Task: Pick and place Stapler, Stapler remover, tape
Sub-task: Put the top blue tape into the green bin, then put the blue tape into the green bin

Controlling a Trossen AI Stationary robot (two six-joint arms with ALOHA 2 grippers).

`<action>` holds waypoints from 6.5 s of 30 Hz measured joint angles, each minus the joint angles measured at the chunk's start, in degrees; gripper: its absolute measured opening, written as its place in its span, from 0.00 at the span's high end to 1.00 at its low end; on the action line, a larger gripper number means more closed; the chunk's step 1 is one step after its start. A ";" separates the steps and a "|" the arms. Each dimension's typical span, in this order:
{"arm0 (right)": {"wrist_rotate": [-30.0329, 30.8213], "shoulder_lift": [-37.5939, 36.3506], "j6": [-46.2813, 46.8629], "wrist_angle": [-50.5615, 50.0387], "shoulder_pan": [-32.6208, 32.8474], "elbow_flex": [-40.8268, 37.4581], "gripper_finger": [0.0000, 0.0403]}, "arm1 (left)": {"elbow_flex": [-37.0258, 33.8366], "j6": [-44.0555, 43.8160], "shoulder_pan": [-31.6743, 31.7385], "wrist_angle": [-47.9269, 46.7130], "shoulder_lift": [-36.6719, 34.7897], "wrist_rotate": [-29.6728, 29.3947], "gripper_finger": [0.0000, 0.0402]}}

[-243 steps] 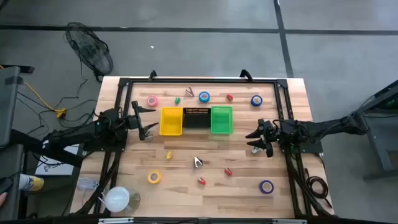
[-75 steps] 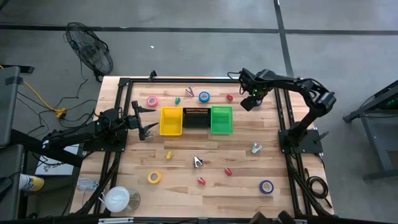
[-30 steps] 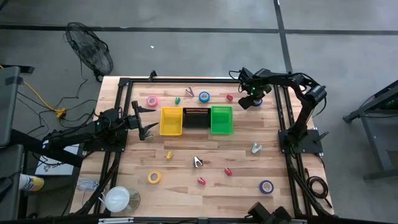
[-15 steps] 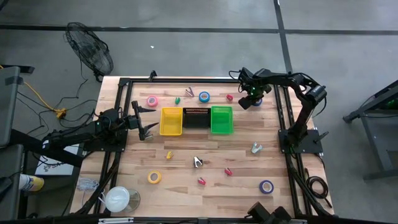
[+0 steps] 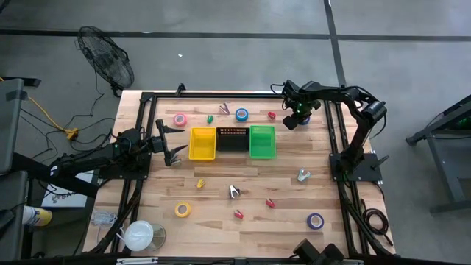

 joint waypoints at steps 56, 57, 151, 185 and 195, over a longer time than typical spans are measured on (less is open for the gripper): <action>-8.56 -0.04 -7.65 -6.00 33.08 22.71 0.92 | 0.00 0.00 -0.02 0.00 0.00 0.00 0.30; -8.79 -0.04 -7.60 -5.11 33.02 21.81 0.92 | 0.00 0.00 0.00 0.00 0.00 0.00 0.30; -8.77 5.10 16.80 -27.59 36.18 22.92 0.54 | 0.00 0.00 -0.02 0.00 0.00 0.00 0.30; -17.44 -17.42 112.03 5.27 87.73 -11.17 0.54 | 0.00 0.00 0.00 -0.02 0.01 0.00 0.30; -9.82 -16.02 125.67 12.66 96.70 -11.21 0.54 | 0.00 0.02 -0.01 0.00 0.00 0.00 0.30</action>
